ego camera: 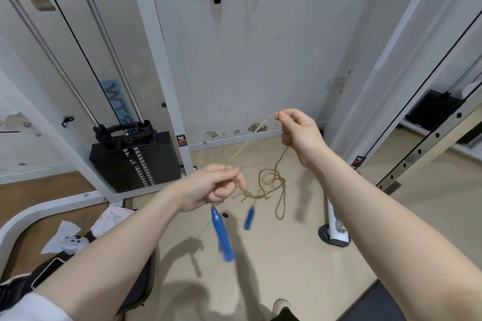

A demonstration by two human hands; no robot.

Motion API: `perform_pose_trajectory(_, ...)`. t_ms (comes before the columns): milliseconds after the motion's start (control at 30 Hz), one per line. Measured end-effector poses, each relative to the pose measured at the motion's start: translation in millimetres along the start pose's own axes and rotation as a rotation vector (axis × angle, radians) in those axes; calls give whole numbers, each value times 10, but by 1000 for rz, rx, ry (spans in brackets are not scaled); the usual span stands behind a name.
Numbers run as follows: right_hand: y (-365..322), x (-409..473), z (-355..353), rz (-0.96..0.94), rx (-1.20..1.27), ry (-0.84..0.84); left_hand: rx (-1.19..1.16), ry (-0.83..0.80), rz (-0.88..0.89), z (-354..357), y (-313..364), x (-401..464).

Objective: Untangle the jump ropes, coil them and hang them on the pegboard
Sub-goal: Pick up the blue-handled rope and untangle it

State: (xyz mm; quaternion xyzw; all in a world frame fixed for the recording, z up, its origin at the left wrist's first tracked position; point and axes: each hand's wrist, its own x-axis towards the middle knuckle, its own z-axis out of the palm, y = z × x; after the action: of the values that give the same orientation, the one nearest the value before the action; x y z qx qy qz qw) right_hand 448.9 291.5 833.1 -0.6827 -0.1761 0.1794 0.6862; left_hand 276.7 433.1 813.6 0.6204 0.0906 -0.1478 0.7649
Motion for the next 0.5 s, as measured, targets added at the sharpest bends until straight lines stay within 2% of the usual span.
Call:
perform_pose_trajectory(67, 148, -13, -43, -26, -325, -18, -137, -49, 181, 29, 117, -56)
perform_pose_trajectory(133, 311, -86, -31, 36, -574, -189, -177, -29, 322, 25, 211, -71)
perform_pose_trajectory(200, 441, -201, 57, 134, -738, -378, -196, 96, 392, -5, 256, -34)
perform_pose_trajectory(300, 513, -408, 240, 374, -802, -702, -251, 382, 393, -74, 220, 35)
perform_pose_trajectory(367, 530, -516, 304, 522, -834, -923, -318, 490, 385, -165, 121, 83)
perform_pose_trajectory(500, 429, -560, 281, 608, -861, -1095, -274, 623, 287, -377, -97, 134)
